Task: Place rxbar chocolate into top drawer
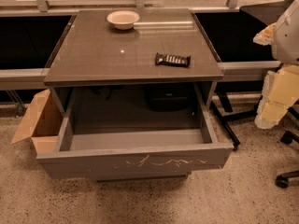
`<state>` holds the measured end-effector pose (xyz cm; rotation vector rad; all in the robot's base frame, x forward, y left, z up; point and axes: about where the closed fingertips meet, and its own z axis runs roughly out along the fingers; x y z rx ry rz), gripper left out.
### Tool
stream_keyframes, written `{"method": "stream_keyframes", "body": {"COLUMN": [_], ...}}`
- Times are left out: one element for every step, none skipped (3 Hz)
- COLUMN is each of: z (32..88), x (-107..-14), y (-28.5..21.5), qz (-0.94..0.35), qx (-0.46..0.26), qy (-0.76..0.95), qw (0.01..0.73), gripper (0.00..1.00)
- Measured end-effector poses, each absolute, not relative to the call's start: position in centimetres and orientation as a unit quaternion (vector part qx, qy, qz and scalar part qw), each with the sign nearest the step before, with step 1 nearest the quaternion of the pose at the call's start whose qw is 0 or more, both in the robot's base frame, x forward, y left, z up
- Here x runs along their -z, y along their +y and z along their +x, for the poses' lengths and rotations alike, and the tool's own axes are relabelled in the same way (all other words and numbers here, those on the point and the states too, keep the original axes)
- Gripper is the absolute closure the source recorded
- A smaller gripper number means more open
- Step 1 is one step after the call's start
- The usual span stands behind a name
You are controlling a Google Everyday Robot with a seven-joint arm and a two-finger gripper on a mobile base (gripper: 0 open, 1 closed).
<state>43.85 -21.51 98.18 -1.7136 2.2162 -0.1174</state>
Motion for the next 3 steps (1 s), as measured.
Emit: {"method": "stream_keyframes", "body": {"z": [43.8,48.0,51.0], "x": [-98.2,-97.4,-96.5], "y": [-21.5,-22.2,-22.8], "qz": [-0.602,-0.594,-0.586], "qx": [0.041,-0.008,-0.041], "qy": [0.779,0.775,0.770], "qw": [0.168,0.216,0.248], "gripper": [0.00,0.00,0.00]}}
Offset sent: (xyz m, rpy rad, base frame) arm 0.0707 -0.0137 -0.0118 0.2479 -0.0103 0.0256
